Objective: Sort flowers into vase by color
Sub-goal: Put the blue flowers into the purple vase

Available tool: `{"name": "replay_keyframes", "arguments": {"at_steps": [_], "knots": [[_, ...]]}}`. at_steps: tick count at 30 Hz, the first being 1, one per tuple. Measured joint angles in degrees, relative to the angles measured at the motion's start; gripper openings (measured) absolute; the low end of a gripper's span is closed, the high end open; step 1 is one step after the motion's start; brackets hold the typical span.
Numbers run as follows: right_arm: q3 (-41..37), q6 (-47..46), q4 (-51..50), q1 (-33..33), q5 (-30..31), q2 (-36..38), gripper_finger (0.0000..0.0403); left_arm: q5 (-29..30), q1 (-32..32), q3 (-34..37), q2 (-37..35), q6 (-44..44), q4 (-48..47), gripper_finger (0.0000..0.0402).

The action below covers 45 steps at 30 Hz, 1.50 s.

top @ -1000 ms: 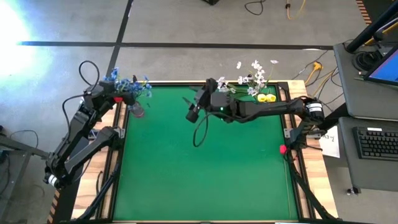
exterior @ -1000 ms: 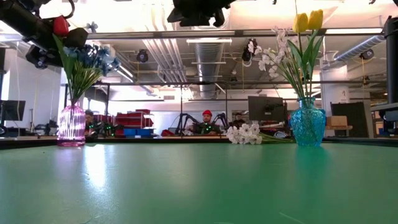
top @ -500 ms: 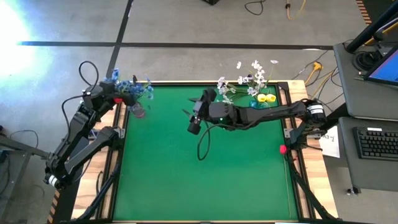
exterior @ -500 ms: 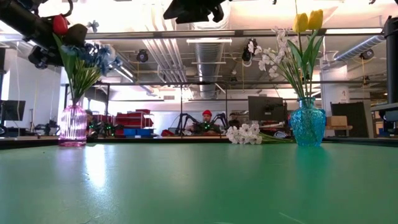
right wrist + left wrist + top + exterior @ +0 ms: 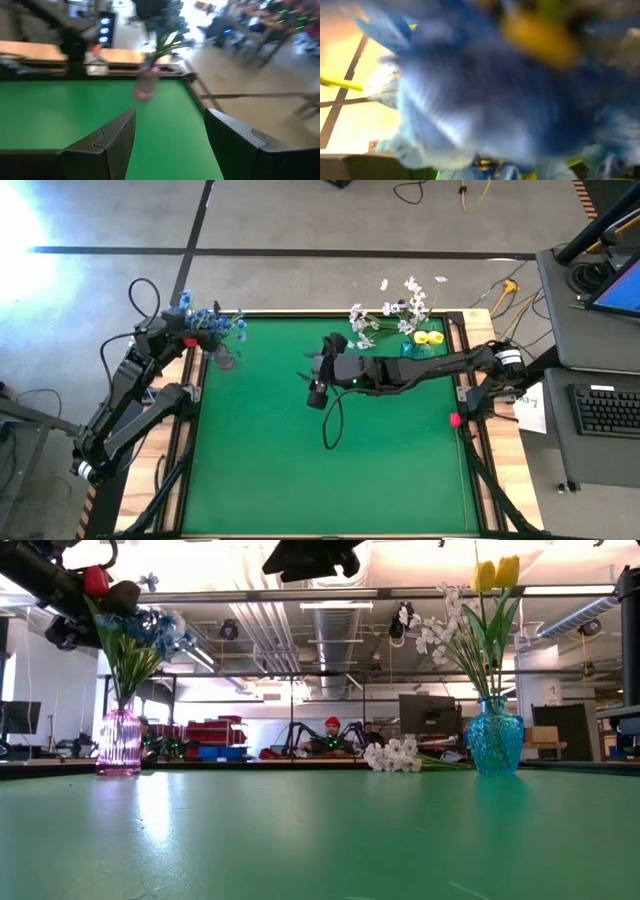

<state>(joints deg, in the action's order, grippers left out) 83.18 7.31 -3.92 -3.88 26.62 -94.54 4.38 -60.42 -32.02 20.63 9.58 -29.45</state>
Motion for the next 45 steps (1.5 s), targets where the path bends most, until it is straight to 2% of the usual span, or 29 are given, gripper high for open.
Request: {"name": "replay_keyframes", "arguments": {"at_steps": [5,15,19,32,41,45], "knots": [[0.00,-4.54,-7.11,-1.45,-3.95,0.00,0.0228,0.01,-0.01,0.04,0.61,-0.04,0.09,0.0302],[0.00,-7.97,-16.16,-2.62,-4.23,0.02,0.0228,-0.66,-0.02,0.09,1.81,1.08,0.13,0.0302],[0.00,-7.23,-16.69,-2.62,-4.21,0.02,0.0228,-3.78,0.00,0.18,2.66,3.90,-0.30,0.0302],[0.00,-1.76,-12.84,-2.08,-4.56,-0.07,0.0228,-3.38,0.00,-0.08,2.44,3.30,-3.02,0.0304],[0.00,-2.00,-12.01,-2.09,-4.72,-0.33,0.0228,-3.39,0.00,-0.11,2.79,4.08,-3.50,0.0353],[0.00,-2.16,-12.00,-2.08,-4.62,-0.33,0.0228,-3.36,0.00,-1.67,3.39,6.81,-7.42,0.0359]]}}
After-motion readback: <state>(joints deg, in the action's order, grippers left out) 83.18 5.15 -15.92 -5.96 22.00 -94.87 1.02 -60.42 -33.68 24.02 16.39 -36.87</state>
